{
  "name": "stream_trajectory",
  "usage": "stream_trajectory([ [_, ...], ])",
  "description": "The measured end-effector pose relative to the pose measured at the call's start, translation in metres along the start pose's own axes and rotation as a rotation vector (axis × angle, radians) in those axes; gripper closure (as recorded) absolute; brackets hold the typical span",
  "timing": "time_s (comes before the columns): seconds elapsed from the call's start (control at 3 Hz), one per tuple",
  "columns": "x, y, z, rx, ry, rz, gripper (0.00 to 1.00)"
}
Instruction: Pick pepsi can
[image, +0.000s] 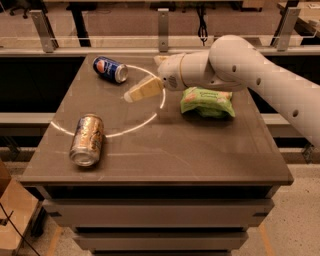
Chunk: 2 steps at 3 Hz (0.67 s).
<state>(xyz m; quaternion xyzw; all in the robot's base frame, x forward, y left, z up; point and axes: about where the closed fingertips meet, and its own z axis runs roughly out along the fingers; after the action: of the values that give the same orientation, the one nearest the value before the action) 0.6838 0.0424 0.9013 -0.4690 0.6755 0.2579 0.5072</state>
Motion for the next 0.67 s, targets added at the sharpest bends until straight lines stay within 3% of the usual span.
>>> stream_trajectory([
  [0.33,-0.004,-0.015,0.023,0.025,-0.028,0.003,0.00],
  [0.67,-0.010,-0.037,0.065,0.015,-0.061,0.024,0.00],
])
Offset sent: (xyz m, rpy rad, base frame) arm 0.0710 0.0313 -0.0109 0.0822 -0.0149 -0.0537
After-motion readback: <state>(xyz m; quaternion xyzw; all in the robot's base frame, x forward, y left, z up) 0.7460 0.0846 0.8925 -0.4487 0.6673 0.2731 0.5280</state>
